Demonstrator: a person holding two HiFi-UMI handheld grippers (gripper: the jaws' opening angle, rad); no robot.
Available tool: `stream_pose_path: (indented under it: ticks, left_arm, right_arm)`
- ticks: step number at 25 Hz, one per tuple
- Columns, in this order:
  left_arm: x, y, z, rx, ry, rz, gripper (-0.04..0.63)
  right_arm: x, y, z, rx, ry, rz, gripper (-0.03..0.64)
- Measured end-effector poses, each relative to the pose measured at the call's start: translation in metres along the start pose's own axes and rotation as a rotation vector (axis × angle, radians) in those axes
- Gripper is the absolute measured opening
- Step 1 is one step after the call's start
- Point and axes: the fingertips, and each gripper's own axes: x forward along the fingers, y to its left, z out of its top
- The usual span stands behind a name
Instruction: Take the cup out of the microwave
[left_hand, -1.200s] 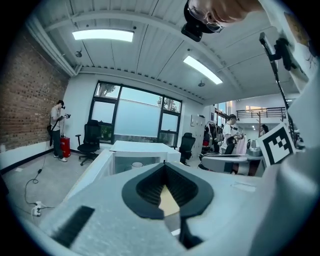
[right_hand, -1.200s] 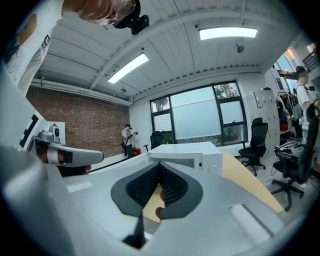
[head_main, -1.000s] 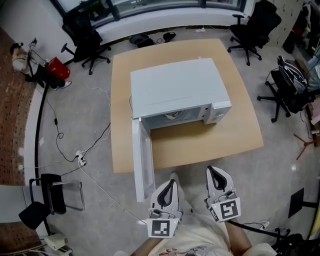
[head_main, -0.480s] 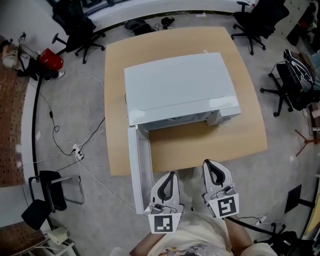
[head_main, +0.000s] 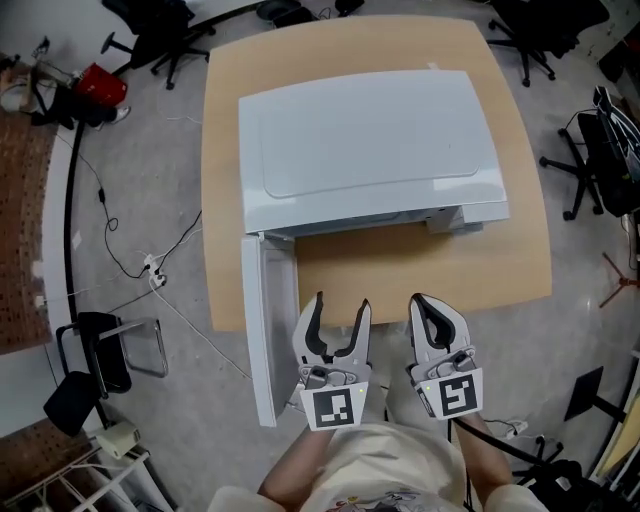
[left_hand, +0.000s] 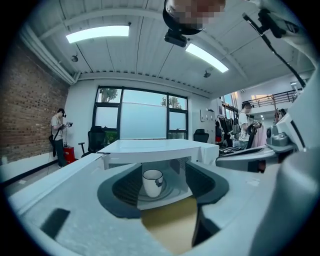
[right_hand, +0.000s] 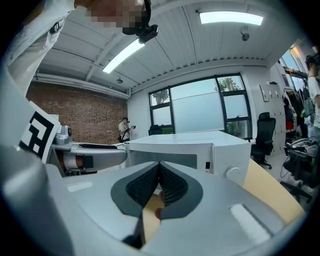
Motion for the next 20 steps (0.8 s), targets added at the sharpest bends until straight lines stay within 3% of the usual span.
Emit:
stream_pose_path:
  ticks: [4,8,20]
  left_arm:
    - [0.025,0.011,-0.02,0.017,0.016,0.04,0.351]
    - [0.044,0.017,-0.043,-0.015,0.021,0.064,0.379]
    - [0.136,0.036,-0.083,0.028,-0.025,0.057,0.454]
  right_arm:
    - [0.017,-0.005,-0.012,0.005,0.001,0.026,0.006]
    - [0.029,-0.009,-0.029,0.017,0.006,0.036,0.006]
    - [0.051,-0.022,-0.066,0.03,0.015,0.019,0.006]
